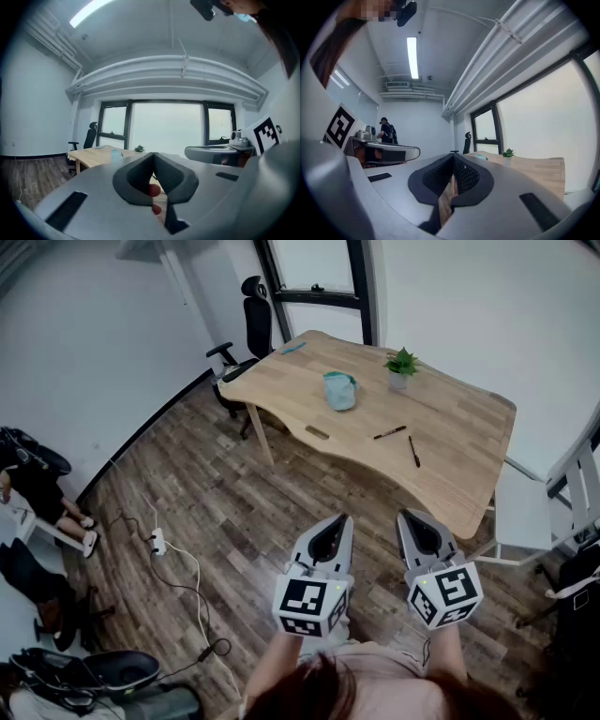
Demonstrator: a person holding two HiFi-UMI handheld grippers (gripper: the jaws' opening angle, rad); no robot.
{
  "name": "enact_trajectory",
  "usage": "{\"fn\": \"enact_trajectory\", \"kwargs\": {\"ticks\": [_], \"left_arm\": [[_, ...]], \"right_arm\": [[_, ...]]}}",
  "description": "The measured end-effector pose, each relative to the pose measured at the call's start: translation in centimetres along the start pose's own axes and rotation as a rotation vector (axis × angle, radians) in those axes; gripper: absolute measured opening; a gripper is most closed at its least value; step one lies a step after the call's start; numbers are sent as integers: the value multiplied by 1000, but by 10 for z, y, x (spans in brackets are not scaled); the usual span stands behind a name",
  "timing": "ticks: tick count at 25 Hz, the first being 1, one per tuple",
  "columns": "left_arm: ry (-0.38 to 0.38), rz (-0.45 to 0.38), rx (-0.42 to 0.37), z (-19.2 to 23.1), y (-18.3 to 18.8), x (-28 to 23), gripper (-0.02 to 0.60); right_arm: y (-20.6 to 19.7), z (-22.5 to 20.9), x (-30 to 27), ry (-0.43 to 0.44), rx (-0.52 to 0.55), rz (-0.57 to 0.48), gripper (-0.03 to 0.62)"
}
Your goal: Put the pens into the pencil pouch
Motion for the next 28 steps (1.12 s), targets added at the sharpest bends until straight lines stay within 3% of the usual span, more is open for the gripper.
{"fn": "enact_trajectory", "kwargs": {"ticks": [16, 21, 28], "left_arm": [[-83, 12, 30, 67, 3, -51, 2], [-109, 23, 2, 95, 1, -69, 2], [-145, 29, 6, 130, 4, -86, 2]], "right_arm": [[-2, -6, -75, -81, -105, -7, 0], [0, -7, -108, -102, -153, -25, 0], [3, -4, -149, -139, -144, -41, 0]]}}
Point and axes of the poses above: the fingertips, and each gripper's own axes: x backward along the fingers, z to its left, y out of its top, the point moved 5 cm from there along x, backward along the fingers, and after that the axes turned 3 degrees about -z, right-handed, at the moved point
